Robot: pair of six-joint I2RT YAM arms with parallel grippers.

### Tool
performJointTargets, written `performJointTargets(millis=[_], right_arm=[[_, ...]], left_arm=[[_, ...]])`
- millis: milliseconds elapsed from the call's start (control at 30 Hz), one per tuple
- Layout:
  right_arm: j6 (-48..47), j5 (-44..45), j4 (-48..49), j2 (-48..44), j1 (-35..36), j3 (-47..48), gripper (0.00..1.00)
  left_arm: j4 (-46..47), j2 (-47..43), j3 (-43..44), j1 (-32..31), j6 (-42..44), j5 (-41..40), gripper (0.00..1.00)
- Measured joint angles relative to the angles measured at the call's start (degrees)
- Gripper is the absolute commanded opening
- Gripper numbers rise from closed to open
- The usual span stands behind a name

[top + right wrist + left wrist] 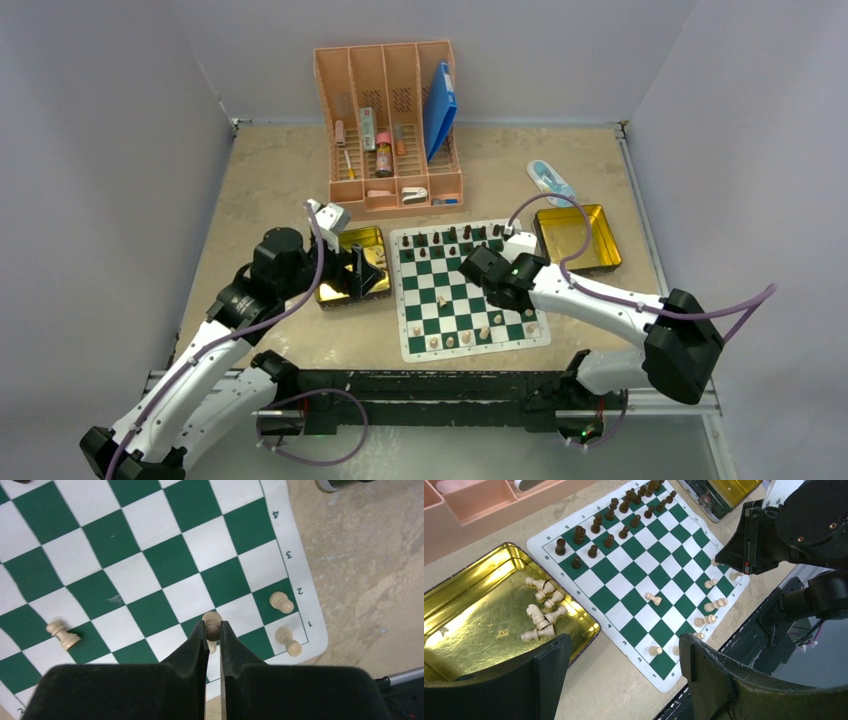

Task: Set up the chess pieces on the board
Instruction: Place the chess piece on the chessboard.

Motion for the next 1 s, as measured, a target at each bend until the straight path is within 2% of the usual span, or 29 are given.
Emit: performJointTargets(millis=[233,1000], right_arm=[[3.26,-1.11,-3.72,-0.07,-0.39,-0.02,0.08],[6.03,-2.84,-5.97,4.94,-0.55,-0.42,0.10]], left_arm=[[0.20,1.49,-0.07,0.00,0.17,2.89,0.78],[0.48,2.82,-0.28,0.00,0.61,5.95,0.78]])
